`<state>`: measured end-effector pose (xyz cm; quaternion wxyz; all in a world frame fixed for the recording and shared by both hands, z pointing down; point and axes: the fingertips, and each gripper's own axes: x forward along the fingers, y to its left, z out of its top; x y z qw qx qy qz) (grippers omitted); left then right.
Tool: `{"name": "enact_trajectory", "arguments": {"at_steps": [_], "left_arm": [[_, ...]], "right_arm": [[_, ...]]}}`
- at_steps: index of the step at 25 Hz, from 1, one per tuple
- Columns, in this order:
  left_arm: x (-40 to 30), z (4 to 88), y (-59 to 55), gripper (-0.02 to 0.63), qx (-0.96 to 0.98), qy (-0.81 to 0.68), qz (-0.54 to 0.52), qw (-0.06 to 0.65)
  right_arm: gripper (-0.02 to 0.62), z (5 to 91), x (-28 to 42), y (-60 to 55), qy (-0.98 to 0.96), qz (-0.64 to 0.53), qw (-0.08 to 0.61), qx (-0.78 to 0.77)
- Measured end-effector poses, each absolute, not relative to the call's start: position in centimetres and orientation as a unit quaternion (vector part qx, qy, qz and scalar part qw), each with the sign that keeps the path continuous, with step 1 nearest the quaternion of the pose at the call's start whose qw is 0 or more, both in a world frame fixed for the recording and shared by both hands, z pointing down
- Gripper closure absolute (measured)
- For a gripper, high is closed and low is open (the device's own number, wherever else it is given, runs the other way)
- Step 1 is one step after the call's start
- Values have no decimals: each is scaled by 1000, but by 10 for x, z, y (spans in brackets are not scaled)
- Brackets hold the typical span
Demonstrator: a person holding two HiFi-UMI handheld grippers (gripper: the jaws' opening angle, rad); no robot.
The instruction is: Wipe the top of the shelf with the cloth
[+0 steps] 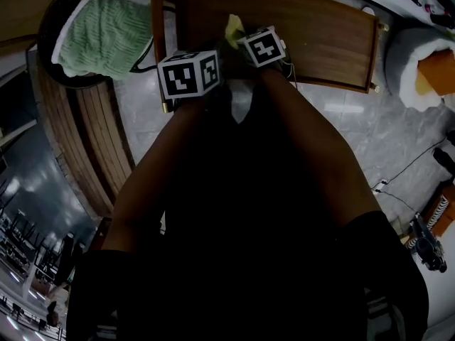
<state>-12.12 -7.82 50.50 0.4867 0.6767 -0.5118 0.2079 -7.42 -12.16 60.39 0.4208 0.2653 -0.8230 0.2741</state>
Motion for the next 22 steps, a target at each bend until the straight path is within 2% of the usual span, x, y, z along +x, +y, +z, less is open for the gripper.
{"name": "enact_trajectory", "arguments": {"at_steps": [22], "left_arm": [[108, 537, -117, 595, 724, -437, 242, 474]], "right_arm": [[549, 597, 177, -154, -775, 284, 424, 373]]}}
